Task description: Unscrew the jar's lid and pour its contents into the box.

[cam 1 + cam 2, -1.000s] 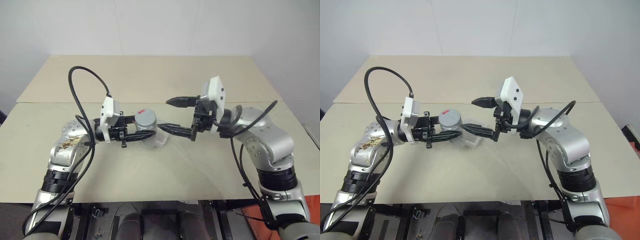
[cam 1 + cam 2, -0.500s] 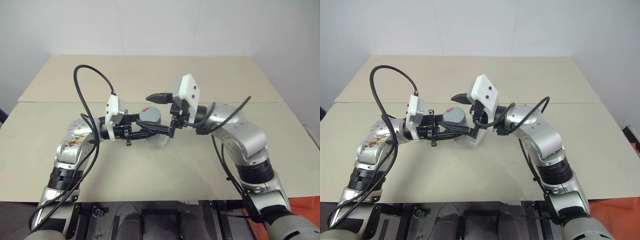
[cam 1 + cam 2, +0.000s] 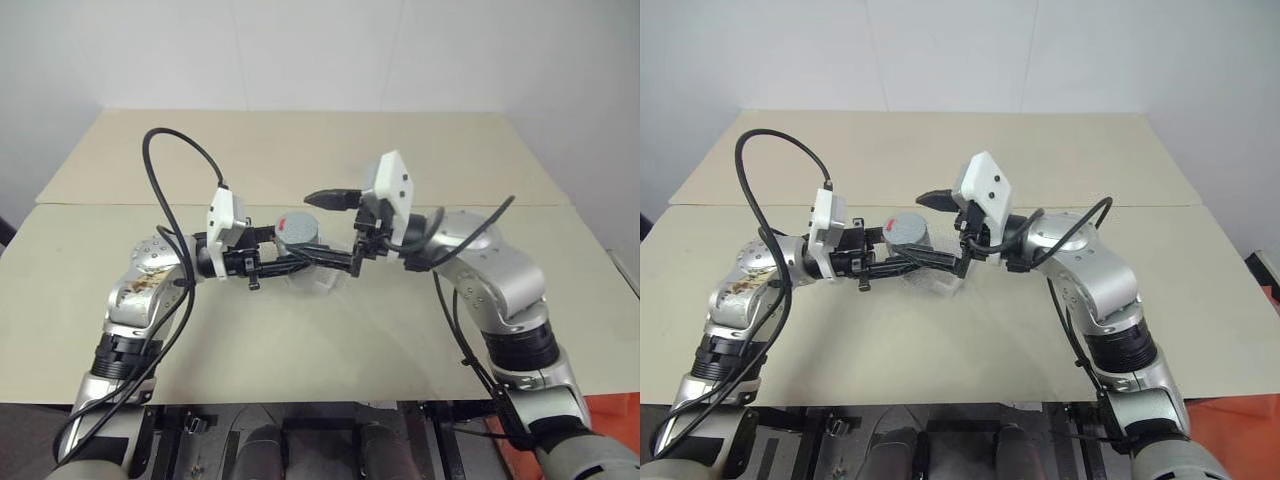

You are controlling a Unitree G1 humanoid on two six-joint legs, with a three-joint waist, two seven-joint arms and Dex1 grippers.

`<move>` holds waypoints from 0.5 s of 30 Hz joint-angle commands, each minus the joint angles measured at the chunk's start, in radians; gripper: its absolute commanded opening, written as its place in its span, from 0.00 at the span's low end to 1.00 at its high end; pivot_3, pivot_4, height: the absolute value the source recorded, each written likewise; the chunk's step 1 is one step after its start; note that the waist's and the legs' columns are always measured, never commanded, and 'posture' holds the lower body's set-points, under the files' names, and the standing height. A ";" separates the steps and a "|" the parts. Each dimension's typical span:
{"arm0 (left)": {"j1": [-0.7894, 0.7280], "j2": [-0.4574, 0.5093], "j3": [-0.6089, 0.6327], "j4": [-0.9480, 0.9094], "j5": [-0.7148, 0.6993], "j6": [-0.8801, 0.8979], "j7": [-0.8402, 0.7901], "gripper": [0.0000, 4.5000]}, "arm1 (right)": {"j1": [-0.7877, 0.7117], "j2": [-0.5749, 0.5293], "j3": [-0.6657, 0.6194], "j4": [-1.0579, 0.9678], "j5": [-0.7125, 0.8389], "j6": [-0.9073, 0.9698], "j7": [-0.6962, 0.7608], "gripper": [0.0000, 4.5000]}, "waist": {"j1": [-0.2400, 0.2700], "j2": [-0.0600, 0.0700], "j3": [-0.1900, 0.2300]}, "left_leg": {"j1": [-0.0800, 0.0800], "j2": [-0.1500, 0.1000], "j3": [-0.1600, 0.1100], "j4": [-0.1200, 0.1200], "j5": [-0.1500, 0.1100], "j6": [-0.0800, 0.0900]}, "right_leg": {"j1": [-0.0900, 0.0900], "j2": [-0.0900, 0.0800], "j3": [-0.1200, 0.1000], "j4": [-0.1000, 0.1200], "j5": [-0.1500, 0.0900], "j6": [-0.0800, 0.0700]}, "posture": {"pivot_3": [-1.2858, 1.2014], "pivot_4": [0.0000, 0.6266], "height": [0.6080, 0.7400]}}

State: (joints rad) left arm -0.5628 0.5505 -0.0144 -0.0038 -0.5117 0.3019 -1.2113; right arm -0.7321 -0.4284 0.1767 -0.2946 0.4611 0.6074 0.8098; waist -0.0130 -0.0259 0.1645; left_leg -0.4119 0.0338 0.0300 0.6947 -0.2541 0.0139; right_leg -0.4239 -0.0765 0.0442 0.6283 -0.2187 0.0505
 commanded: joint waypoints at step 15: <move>-0.012 0.012 0.022 -0.004 -0.004 -0.032 -0.024 0.45 | 0.045 -0.077 -0.100 -0.107 0.099 -0.006 0.072 0.99 | 0.000 0.000 0.000 | 0.000 0.000 0.000 0.000 0.000 0.000 | 0.000 0.000 0.000 0.000 0.000 0.000 | 0.52 0.24 1.00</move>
State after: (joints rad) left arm -0.5627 0.5597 -0.0086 -0.0019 -0.5114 0.2906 -1.2329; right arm -0.6816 -0.5046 0.1121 -0.3498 0.5260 0.6079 0.8741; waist -0.0129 -0.0260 0.1645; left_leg -0.4119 0.0338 0.0300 0.6947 -0.2541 0.0140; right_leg -0.4239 -0.0764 0.0442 0.6278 -0.2187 0.0506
